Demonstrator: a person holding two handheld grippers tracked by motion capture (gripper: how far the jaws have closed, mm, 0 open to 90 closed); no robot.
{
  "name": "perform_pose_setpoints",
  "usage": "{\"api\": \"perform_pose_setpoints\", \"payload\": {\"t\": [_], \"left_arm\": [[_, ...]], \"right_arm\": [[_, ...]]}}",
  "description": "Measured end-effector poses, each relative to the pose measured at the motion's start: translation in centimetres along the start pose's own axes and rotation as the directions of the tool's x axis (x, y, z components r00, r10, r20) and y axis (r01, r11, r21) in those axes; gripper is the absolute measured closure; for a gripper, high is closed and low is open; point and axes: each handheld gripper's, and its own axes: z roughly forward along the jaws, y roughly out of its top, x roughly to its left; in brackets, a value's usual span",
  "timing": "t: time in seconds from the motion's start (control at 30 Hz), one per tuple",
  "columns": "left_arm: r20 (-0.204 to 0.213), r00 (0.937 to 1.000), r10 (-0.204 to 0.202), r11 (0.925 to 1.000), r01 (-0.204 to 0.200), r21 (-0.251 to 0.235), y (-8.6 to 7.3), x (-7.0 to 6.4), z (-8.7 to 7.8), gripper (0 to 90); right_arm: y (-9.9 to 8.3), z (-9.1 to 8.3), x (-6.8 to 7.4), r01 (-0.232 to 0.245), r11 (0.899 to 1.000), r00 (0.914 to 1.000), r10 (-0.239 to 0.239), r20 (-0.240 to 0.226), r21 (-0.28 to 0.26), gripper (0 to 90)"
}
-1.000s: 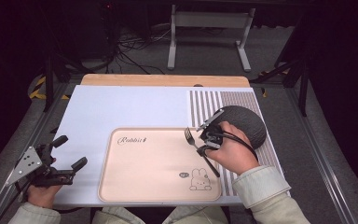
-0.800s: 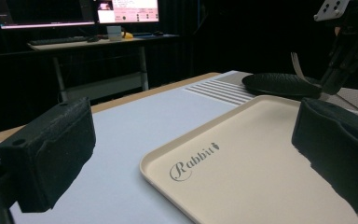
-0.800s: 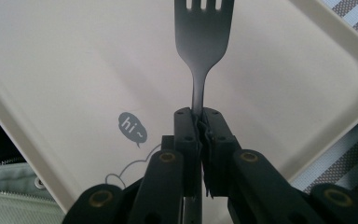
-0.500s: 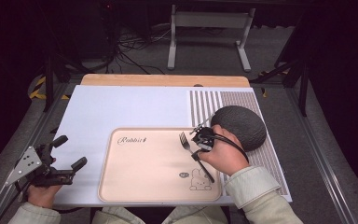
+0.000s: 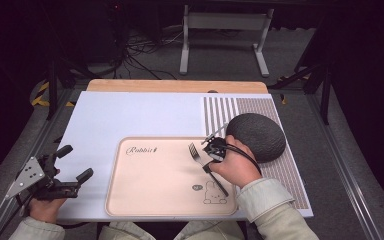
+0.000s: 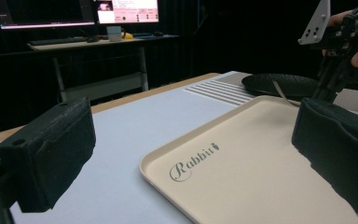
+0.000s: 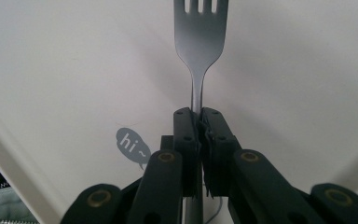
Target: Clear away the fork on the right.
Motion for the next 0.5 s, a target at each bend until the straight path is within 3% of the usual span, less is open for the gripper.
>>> {"api": "perform_pose_setpoints", "payload": {"t": [0.5], "left_arm": [[0.001,1.0000,0.002,1.0000,-0.002,0.000,0.0,0.0,0.0,0.3]], "right_arm": [[0.0,1.3,-0.2,-0.025,1.000,0.9997,0.025,0.003,0.018,85.7]]}}
